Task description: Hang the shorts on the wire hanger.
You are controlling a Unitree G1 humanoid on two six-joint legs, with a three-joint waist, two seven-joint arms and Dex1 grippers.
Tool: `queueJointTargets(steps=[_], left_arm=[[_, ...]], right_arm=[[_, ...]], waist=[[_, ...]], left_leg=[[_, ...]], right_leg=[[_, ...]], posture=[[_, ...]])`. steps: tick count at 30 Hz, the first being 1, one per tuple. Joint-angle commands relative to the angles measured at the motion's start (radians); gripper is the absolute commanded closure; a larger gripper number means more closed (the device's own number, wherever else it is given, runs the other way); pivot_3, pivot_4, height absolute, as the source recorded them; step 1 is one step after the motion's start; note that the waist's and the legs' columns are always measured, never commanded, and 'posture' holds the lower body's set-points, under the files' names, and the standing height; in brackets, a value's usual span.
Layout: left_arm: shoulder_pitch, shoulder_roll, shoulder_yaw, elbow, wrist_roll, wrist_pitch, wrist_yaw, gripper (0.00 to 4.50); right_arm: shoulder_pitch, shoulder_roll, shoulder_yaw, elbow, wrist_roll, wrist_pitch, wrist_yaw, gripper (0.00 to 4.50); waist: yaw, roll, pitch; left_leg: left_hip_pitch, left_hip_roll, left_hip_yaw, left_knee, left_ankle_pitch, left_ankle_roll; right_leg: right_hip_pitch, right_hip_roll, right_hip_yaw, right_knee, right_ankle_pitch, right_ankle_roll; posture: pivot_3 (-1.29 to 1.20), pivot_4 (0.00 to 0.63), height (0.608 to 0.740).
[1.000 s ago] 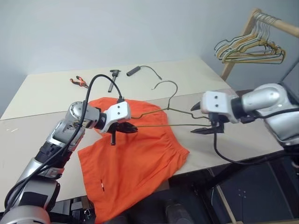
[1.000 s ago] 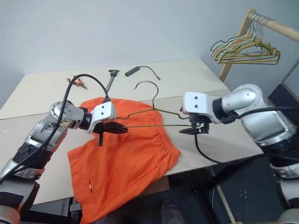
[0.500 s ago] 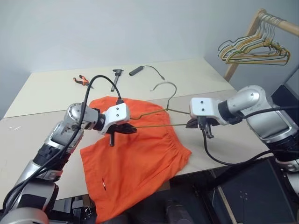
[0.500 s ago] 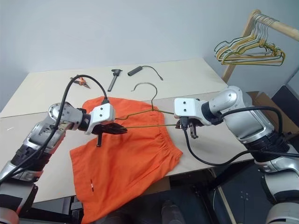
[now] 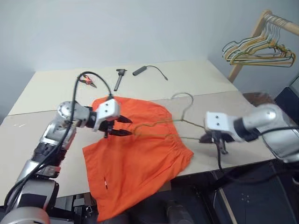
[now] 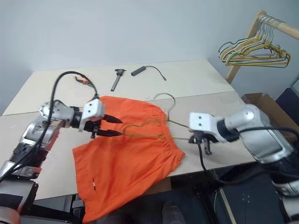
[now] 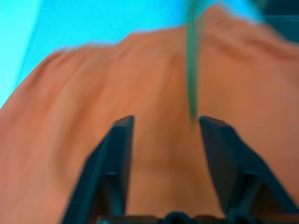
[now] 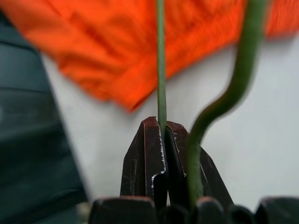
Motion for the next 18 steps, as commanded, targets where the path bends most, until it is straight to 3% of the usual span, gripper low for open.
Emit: queueJointTargets(steps=[1, 3, 8, 12, 18], left_arm=[[0.030, 0.014, 0.105, -0.041, -0.069, 0.041, 0.028, 0.64], [0.095, 0.002, 0.146, -0.140, -0.120, 0.080, 0.048, 0.02], [0.238, -0.023, 0.191, -0.376, -0.217, 0.155, 0.086, 0.02], [0.286, -0.020, 0.184, -0.475, -0.257, 0.198, 0.095, 0.02], [0.292, 0.000, 0.189, -0.505, -0.277, 0.236, 0.098, 0.02]], right_arm=[[0.165, -0.013, -0.194, -0.055, 0.092, 0.170, -0.060, 4.50], [0.239, 0.021, -0.279, -0.034, 0.143, 0.306, -0.111, 4.50], [0.244, 0.092, -0.369, 0.113, 0.237, 0.605, -0.204, 4.50], [0.180, 0.096, -0.332, 0.199, 0.289, 0.682, -0.218, 4.50], [0.098, 0.059, -0.252, 0.240, 0.407, 0.716, -0.113, 4.50]], waist=[[0.003, 0.000, 0.000], [-0.001, 0.000, 0.000], [0.000, -0.001, 0.001], [0.006, 0.000, 0.002], [0.016, 0.000, 0.002]], left_leg=[[0.000, 0.000, 0.000, 0.000, 0.000, 0.000], [0.001, 0.000, 0.001, 0.000, 0.000, 0.001], [0.005, 0.001, 0.002, 0.000, -0.001, 0.001], [0.009, 0.001, 0.003, -0.001, -0.001, 0.001], [0.012, 0.002, 0.003, -0.002, -0.001, 0.001]], right_leg=[[0.000, 0.000, 0.000, 0.000, 0.000, 0.000], [0.000, 0.000, 0.002, 0.000, 0.000, 0.000], [0.004, 0.001, 0.003, 0.000, 0.000, 0.000], [0.008, 0.001, 0.003, -0.001, 0.000, 0.000], [0.011, 0.002, 0.002, -0.003, 0.000, 0.000]], posture=[[-0.14, 0.049, 0.740], [-0.13, 0.063, 0.740], [-0.13, 0.078, 0.740], [-0.12, 0.081, 0.740], [-0.11, 0.085, 0.740]])
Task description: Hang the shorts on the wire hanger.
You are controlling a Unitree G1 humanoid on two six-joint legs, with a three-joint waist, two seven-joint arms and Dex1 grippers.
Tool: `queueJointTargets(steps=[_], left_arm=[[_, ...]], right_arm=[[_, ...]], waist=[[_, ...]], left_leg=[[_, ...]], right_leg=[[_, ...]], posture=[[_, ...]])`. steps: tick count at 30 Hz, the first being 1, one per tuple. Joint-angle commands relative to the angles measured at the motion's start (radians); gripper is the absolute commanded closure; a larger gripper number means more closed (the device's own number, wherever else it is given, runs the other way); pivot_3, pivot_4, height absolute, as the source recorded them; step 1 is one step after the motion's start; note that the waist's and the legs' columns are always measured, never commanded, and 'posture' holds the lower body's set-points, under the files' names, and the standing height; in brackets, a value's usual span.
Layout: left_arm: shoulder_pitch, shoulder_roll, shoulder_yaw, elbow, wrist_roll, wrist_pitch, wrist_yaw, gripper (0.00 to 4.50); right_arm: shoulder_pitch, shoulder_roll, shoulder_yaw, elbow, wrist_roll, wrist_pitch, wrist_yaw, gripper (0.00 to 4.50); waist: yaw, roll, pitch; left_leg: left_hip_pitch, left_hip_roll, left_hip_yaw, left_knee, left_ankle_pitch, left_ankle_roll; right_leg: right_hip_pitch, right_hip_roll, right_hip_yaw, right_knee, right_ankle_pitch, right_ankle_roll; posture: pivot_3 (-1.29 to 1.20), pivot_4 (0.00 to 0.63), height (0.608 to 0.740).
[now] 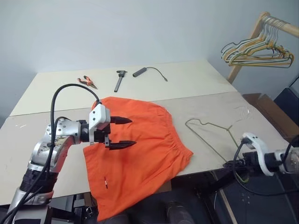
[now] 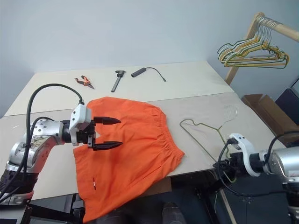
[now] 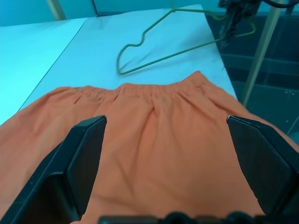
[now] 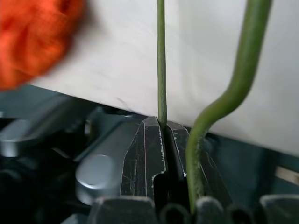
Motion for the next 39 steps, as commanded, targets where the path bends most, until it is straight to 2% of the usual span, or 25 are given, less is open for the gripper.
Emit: queueJointTargets(steps=[1, 8, 18, 23, 28, 35, 39], left_arm=[[-0.003, 0.026, 0.026, -0.030, -0.022, 0.013, 0.002, 0.02], [0.019, 0.052, 0.032, -0.057, -0.045, 0.025, 0.001, 0.02], [0.056, 0.066, 0.044, -0.093, -0.055, 0.024, 0.017, 0.02], [0.063, 0.078, 0.047, -0.096, -0.066, 0.028, 0.011, 0.02], [0.053, 0.089, 0.038, -0.085, -0.068, 0.025, 0.002, 0.02], [0.063, 0.105, 0.050, -0.090, -0.074, 0.031, -0.008, 0.02], [0.064, 0.111, 0.052, -0.078, -0.071, 0.028, -0.014, 0.02]], right_arm=[[-0.023, -0.047, 0.021, 0.001, 0.076, -0.005, 0.076, 4.50], [-0.017, -0.128, 0.139, 0.015, 0.115, -0.043, 0.163, 4.50], [0.018, -0.181, 0.079, 0.089, 0.154, -0.028, 0.161, 4.50], [0.099, -0.230, 0.032, 0.024, 0.209, -0.020, 0.199, 4.50], [0.147, -0.270, 0.056, -0.048, 0.256, -0.026, 0.234, 4.50], [0.089, -0.230, 0.045, 0.008, 0.296, -0.005, 0.222, 4.50], [0.021, -0.169, 0.107, 0.028, 0.286, 0.009, 0.190, 4.50]], waist=[[0.007, 0.000, 0.001], [0.032, 0.000, 0.001], [0.053, 0.000, 0.001], [0.067, 0.000, 0.002], [0.069, -0.001, 0.005], [0.069, -0.003, 0.012], [0.068, -0.005, 0.016]], left_leg=[[0.000, 0.000, 0.000, 0.000, 0.000, 0.000], [-0.002, 0.000, 0.001, 0.000, -0.002, 0.003], [-0.002, 0.000, 0.002, 0.000, -0.002, 0.003], [-0.002, 0.000, 0.003, 0.000, -0.002, 0.003], [-0.002, 0.001, 0.003, 0.000, -0.002, 0.003], [-0.002, 0.001, 0.003, 0.000, -0.002, 0.003], [-0.002, 0.001, 0.003, 0.000, -0.002, 0.003]], right_leg=[[0.000, 0.000, 0.000, -0.001, 0.000, 0.000], [0.000, -0.001, -0.001, -0.004, 0.000, 0.000], [-0.001, -0.001, 0.000, -0.004, 0.000, 0.000], [-0.001, -0.001, 0.000, -0.004, 0.000, 0.000], [-0.001, -0.001, 0.000, -0.005, -0.001, 0.002], [-0.001, -0.001, 0.000, -0.005, -0.001, 0.001], [-0.002, -0.001, 0.000, -0.005, -0.001, 0.001]], posture=[[-0.10, 0.084, 0.740], [-0.08, 0.079, 0.740], [-0.06, 0.077, 0.740], [-0.07, 0.086, 0.740], [-0.06, 0.094, 0.740], [-0.05, 0.098, 0.740], [-0.05, 0.102, 0.740]])
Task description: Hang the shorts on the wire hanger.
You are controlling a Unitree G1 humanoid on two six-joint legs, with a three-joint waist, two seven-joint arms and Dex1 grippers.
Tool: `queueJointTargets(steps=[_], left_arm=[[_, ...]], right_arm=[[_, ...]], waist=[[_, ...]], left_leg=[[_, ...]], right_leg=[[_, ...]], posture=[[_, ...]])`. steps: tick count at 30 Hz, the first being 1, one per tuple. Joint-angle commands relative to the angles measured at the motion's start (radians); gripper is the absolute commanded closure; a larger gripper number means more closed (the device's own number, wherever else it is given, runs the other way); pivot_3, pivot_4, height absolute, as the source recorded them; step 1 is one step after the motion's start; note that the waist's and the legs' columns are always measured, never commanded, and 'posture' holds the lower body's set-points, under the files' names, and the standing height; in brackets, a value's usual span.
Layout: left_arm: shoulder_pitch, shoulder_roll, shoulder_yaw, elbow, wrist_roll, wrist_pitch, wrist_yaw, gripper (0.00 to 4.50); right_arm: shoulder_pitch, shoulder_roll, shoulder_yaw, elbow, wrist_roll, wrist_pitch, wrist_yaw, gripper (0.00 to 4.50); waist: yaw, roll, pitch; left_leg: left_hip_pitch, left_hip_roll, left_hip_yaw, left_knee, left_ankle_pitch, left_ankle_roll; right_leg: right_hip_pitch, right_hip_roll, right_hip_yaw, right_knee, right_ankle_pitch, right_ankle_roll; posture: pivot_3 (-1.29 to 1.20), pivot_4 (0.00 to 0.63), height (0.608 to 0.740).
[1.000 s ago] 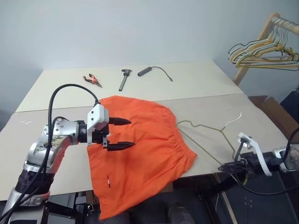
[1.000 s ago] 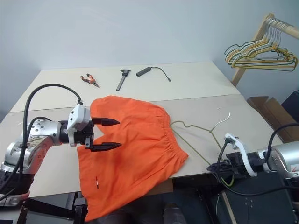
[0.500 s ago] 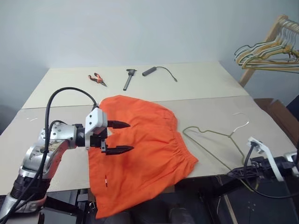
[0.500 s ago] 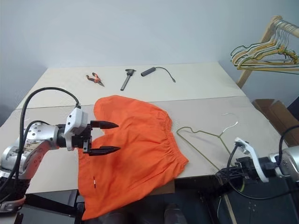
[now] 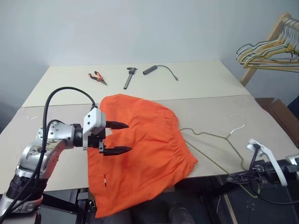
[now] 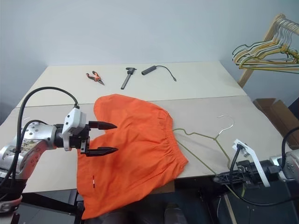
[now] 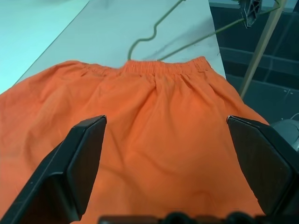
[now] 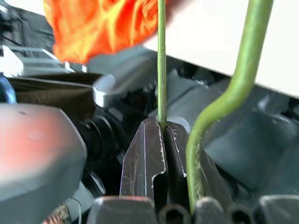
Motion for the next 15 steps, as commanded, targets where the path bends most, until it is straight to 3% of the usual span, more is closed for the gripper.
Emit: queueJointTargets(steps=[1, 6, 15], left_arm=[[-0.011, 0.015, 0.029, -0.002, -0.012, -0.010, -0.008, 0.02], [0.003, 0.027, 0.045, -0.008, -0.019, -0.001, -0.006, 0.02], [0.036, 0.030, 0.054, -0.045, -0.045, 0.021, -0.001, 0.02]], right_arm=[[-0.058, 0.052, 0.047, 0.005, 0.009, 0.017, -0.020, 4.50], [-0.089, 0.096, 0.128, 0.023, -0.010, 0.022, -0.043, 4.50], [-0.143, 0.059, 0.165, 0.228, -0.088, -0.041, -0.023, 4.50]], waist=[[0.000, -0.002, 0.003], [0.014, -0.001, 0.017], [0.033, -0.001, 0.024]], left_leg=[[0.000, 0.000, 0.000, 0.000, 0.000, 0.000], [-0.002, 0.000, 0.000, 0.000, 0.000, 0.000], [-0.008, 0.000, 0.000, 0.000, 0.000, 0.000]], right_leg=[[0.000, 0.000, 0.000, 0.000, 0.000, 0.000], [-0.002, 0.000, 0.000, 0.000, 0.001, -0.001], [-0.008, 0.000, 0.000, 0.001, 0.001, -0.001]], posture=[[-0.04, 0.107, 0.740], [-0.01, 0.120, 0.740], [-0.04, 0.136, 0.740]])
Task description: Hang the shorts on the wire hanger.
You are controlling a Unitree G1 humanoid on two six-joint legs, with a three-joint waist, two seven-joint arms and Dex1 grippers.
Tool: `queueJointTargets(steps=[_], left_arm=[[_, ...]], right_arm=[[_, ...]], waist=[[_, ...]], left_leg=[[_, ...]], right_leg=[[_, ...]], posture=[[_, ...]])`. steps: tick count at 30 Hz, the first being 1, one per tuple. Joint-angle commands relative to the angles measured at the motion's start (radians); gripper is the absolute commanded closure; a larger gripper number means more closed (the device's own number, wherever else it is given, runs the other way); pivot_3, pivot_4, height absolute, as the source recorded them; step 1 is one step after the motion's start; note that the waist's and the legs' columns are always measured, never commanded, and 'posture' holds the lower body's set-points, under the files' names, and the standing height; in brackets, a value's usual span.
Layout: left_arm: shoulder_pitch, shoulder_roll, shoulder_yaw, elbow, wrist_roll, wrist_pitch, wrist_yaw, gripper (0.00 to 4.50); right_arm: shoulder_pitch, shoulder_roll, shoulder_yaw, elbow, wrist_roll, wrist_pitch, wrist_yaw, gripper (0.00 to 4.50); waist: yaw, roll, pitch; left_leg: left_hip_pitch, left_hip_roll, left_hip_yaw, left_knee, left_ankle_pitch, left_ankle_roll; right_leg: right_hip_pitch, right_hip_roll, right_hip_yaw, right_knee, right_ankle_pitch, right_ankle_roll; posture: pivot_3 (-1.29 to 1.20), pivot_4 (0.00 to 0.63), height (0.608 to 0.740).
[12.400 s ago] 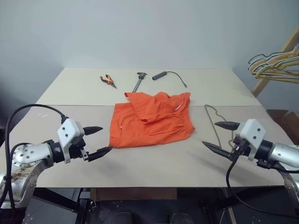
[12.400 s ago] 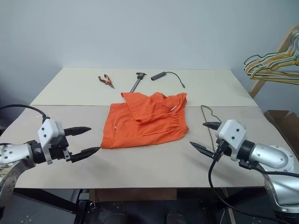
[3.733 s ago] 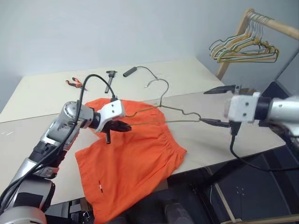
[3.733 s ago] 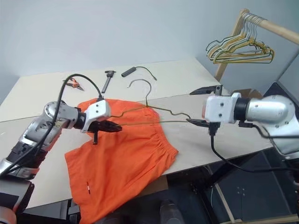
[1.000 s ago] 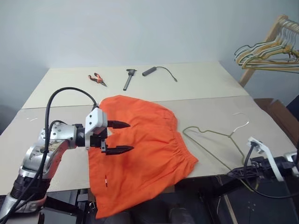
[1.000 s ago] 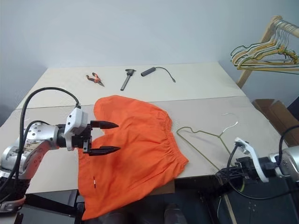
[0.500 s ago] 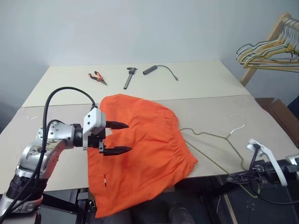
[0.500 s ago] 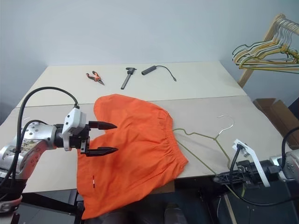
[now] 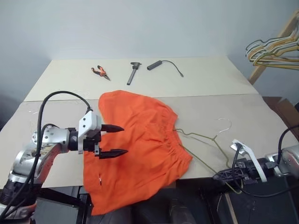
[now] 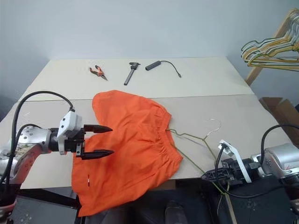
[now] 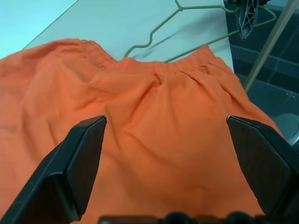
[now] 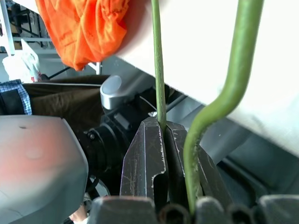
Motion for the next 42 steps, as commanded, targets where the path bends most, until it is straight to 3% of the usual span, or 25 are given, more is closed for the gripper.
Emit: queueJointTargets(steps=[1, 9, 17, 23, 35, 38, 42], left_arm=[[-0.034, 0.001, 0.004, -0.003, -0.006, -0.015, -0.007, 0.02], [-0.027, 0.017, 0.015, 0.002, -0.010, -0.026, -0.030, 0.02], [0.040, 0.034, 0.078, -0.035, -0.019, -0.015, 0.028, 0.02], [0.058, 0.027, 0.080, -0.065, -0.042, 0.007, 0.047, 0.02], [-0.046, 0.052, -0.003, 0.031, -0.019, 0.005, -0.064, 0.02], [-0.061, 0.060, -0.016, 0.050, -0.004, -0.012, -0.091, 0.02], [-0.020, 0.061, 0.028, 0.018, -0.022, 0.001, -0.060, 0.02]], right_arm=[[-0.023, -0.045, -0.009, 0.078, -0.035, -0.009, 0.017, 4.50], [-0.053, -0.094, 0.049, -0.011, -0.020, -0.014, 0.110, 4.50], [-0.180, -0.008, 0.047, -0.035, 0.005, 0.070, 0.061, 4.50], [-0.119, -0.021, 0.050, -0.082, 0.013, 0.071, 0.061, 4.50], [-0.264, 0.106, 0.091, 0.195, -0.113, -0.020, 0.028, 4.50], [-0.321, 0.125, 0.126, 0.240, -0.138, -0.038, 0.063, 4.50], [-0.355, 0.101, 0.178, 0.224, -0.140, -0.040, 0.146, 4.50]], waist=[[0.005, 0.000, 0.001], [0.001, 0.000, 0.003], [-0.003, 0.000, 0.004], [0.024, 0.000, 0.004], [-0.002, 0.000, 0.005], [-0.013, 0.001, 0.013], [-0.012, 0.001, 0.015]], left_leg=[[0.000, 0.000, 0.000, 0.000, 0.000, 0.000], [0.000, 0.001, 0.001, -0.001, 0.000, 0.000], [0.000, 0.001, 0.000, -0.001, 0.000, 0.000], [-0.002, 0.001, 0.000, -0.001, 0.000, 0.000], [-0.001, 0.001, 0.001, -0.001, 0.000, 0.000], [-0.002, 0.001, 0.001, -0.001, 0.000, 0.000], [-0.002, 0.001, 0.000, -0.001, 0.000, 0.000]], right_leg=[[0.000, 0.000, 0.000, 0.000, 0.000, 0.000], [-0.001, 0.001, 0.000, 0.000, 0.000, 0.000], [-0.001, 0.001, 0.000, 0.000, 0.000, 0.000], [-0.003, 0.000, -0.001, 0.000, 0.000, 0.000], [-0.002, 0.001, 0.000, -0.001, 0.000, -0.001], [-0.003, 0.001, 0.000, 0.000, 0.000, -0.001], [-0.003, 0.001, 0.000, 0.000, 0.000, -0.001]], posture=[[-0.05, 0.128, 0.740], [-0.01, 0.125, 0.740], [0.02, 0.112, 0.740], [0.02, 0.096, 0.740], [-0.06, 0.119, 0.740], [-0.03, 0.133, 0.740], [0.00, 0.108, 0.740]])
